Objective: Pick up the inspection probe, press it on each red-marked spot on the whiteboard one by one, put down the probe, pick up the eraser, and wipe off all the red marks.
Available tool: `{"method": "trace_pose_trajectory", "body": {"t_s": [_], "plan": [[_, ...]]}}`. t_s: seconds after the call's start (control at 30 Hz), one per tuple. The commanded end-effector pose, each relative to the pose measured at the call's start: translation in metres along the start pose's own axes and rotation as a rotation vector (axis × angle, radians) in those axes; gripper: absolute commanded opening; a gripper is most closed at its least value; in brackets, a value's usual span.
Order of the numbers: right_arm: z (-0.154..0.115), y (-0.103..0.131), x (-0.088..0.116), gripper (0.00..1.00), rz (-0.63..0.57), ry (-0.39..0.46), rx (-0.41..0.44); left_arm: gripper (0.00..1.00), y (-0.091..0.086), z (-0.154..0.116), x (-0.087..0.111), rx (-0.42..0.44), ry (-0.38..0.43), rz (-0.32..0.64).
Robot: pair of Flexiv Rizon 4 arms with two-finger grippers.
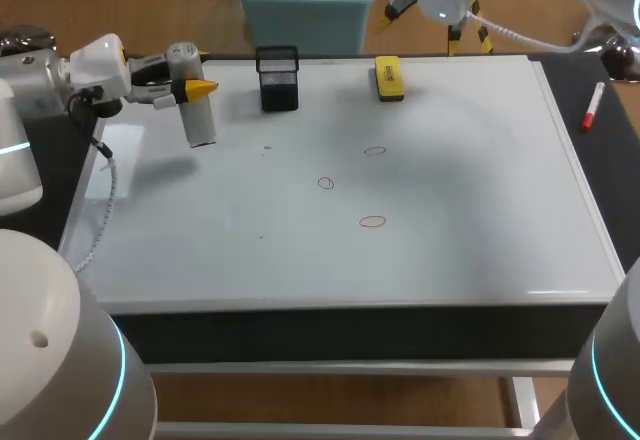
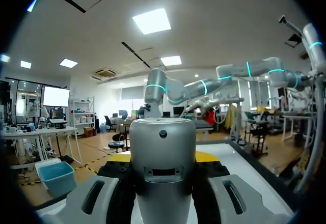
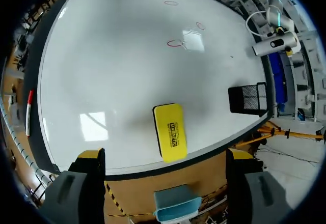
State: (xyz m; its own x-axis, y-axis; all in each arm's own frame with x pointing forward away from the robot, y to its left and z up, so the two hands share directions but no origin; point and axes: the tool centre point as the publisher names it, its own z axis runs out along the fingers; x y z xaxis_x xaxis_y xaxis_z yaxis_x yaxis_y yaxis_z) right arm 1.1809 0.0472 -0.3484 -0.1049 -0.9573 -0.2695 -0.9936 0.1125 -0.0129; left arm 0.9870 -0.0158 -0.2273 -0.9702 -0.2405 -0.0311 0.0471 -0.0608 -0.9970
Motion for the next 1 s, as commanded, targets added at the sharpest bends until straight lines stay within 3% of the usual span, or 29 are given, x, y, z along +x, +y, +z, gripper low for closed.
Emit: {"method": "trace_pose_trajectory", "body": {"t_s": [0.03,0.47,1.0], "plan": [[0.007,0.002,-0.011,1.00,-0.010,0.044,0.002,0.00,-0.001,0.000,0.001,0.000,-0.002,0.002],[0.035,0.012,-0.018,1.00,-0.145,0.159,-0.016,0.00,-0.001,0.000,0.001,0.000,-0.002,0.002],[0.059,0.015,-0.009,1.00,-0.169,0.212,-0.055,0.00,-0.001,0.000,0.001,0.000,-0.002,0.002]]}}
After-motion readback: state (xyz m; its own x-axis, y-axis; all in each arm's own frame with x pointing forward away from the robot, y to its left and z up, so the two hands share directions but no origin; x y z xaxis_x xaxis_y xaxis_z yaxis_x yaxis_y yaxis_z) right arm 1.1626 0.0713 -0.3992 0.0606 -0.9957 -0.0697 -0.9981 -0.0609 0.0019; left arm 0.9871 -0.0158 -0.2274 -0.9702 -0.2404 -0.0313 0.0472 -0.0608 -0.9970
